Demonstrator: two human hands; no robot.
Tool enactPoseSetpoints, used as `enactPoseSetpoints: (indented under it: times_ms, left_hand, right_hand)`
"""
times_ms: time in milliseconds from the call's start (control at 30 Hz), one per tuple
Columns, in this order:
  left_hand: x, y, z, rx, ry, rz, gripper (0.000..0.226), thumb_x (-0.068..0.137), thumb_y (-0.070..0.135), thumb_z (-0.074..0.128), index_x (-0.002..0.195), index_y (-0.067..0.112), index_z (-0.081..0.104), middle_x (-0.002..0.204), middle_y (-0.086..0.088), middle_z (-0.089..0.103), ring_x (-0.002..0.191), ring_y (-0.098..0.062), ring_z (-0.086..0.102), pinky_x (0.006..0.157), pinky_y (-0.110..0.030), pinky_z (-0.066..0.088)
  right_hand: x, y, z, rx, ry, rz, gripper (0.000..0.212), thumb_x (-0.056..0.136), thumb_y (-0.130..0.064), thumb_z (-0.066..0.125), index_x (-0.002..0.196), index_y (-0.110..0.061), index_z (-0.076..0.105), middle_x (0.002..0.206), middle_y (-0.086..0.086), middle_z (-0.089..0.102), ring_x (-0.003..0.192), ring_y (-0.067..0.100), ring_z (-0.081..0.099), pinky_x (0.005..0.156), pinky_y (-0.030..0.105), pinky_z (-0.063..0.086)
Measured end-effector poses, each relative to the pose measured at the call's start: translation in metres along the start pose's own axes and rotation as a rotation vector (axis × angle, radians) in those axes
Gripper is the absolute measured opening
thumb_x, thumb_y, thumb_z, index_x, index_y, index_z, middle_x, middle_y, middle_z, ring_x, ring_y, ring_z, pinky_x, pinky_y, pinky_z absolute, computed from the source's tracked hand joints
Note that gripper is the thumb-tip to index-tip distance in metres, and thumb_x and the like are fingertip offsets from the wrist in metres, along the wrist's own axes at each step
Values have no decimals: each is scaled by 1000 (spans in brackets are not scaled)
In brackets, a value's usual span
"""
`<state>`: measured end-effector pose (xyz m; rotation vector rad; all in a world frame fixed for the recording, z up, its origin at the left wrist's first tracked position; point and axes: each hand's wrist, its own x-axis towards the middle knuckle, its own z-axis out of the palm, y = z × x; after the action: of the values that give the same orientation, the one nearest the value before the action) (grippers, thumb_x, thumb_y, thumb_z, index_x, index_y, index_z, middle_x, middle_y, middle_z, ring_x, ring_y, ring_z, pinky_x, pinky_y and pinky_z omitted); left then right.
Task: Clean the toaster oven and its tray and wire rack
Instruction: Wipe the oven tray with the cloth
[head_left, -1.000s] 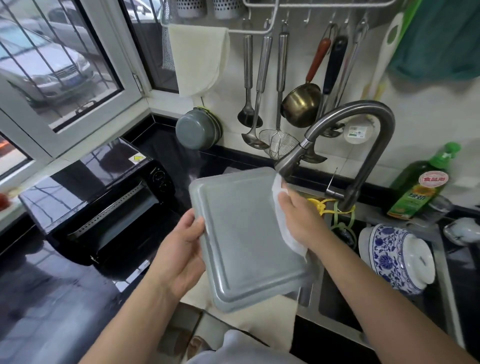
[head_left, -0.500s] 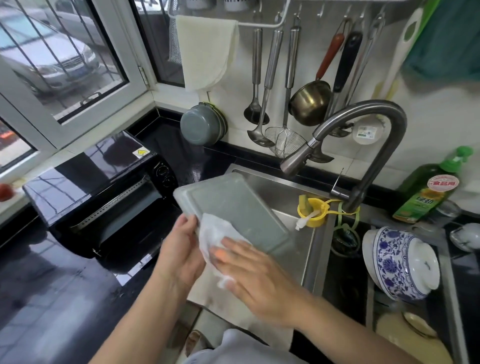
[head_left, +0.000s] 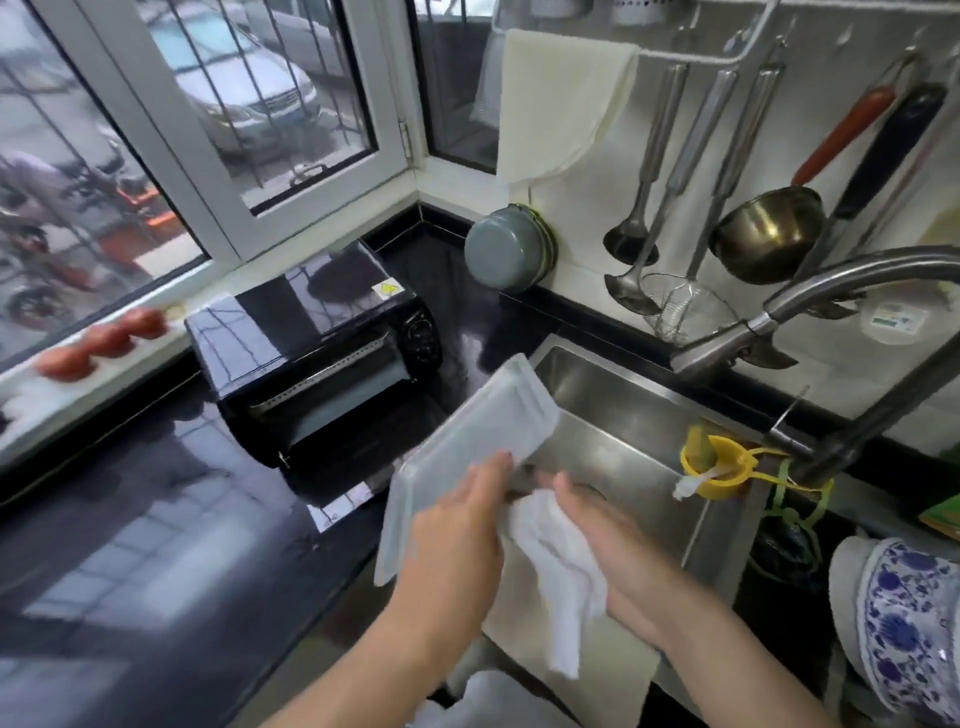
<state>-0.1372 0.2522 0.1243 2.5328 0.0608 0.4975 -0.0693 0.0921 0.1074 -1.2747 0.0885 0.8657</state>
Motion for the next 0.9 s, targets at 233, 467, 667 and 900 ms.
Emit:
enactPoseSetpoints:
  times_ms: [233, 467, 667, 900]
  left_hand:
    - [-17, -40, -1, 288, -348, -11, 81, 77, -8, 65, 153, 9, 46, 150, -3, 55, 145, -37, 45, 114, -59, 42]
    - [-20, -132, -40, 58, -349, -235, 58, 99, 34, 47, 156, 28, 39, 163, 9, 38, 144, -16, 45, 120, -31, 37]
    - [47, -268, -116, 453, -26, -226, 64, 86, 3, 74, 146, -2, 53, 155, -26, 45, 149, -48, 35, 121, -56, 33]
    - [94, -331, -138, 603, -321, -314, 69, 103, 27, 55, 165, 23, 23, 165, -15, 28, 150, -37, 30, 118, -47, 36]
  right_hand:
    - [32, 19, 86, 150, 51, 49, 36, 98, -48, 57, 106, -20, 78, 111, 10, 75, 102, 28, 73, 87, 49, 59]
    - [121, 45, 109, 128, 290, 180, 39, 103, -28, 52, 117, 6, 64, 102, 27, 69, 88, 39, 64, 81, 49, 52]
    - [197, 50, 112, 44, 298, 238, 40, 102, -30, 55, 121, 5, 58, 93, 20, 61, 80, 32, 57, 70, 40, 47]
    - [239, 46, 124, 109, 237, 256, 30, 98, -31, 62, 104, -2, 59, 68, 11, 55, 54, 24, 55, 55, 34, 47]
